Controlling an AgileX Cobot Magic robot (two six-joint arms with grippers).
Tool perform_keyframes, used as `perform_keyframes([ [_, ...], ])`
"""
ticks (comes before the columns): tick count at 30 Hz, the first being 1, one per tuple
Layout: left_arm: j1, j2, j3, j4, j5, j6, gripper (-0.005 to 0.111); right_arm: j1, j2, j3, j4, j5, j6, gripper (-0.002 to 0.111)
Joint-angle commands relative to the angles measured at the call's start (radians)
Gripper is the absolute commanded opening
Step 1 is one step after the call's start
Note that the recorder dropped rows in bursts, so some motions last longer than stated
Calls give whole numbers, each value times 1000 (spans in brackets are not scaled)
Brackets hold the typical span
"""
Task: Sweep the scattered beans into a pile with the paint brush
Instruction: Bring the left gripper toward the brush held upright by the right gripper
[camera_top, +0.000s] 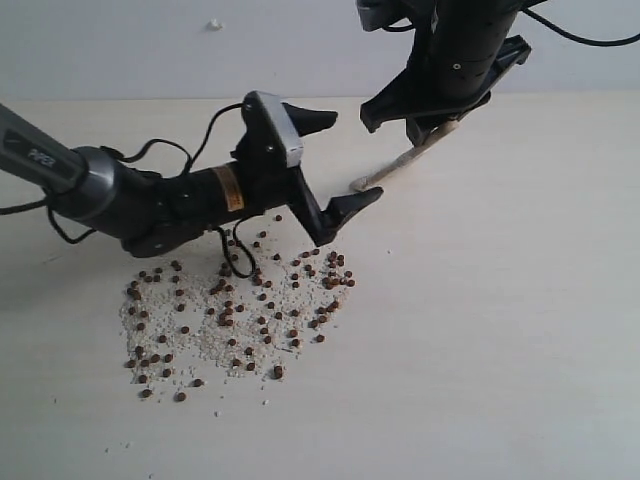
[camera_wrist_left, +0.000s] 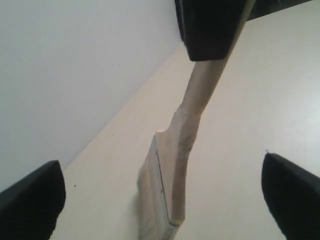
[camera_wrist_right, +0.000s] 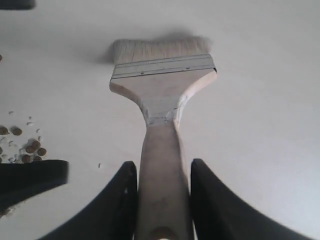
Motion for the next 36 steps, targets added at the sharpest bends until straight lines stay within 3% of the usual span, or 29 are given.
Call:
perform_keyframes([
  [1, -71, 49, -98, -47, 68, -22, 105, 1, -13, -10, 11, -22, -6, 0],
  [6, -121, 94, -180, -102, 119, -22, 105, 1, -13, -10, 18, -20, -6, 0],
  [16, -126, 143, -229, -276, 158, -23, 105, 1, -45, -10, 18, -22, -6, 0],
  [28, -130, 143, -229, -272, 152, -27, 98, 1, -49, -36, 21, -9, -6, 0],
  [33, -154, 143, -229, -270, 152, -30, 85, 1, -49, -36, 21, -8, -6, 0],
  [36, -174, 143, -229, -270, 152, -30, 64, 1, -49, -36, 21, -8, -6, 0],
])
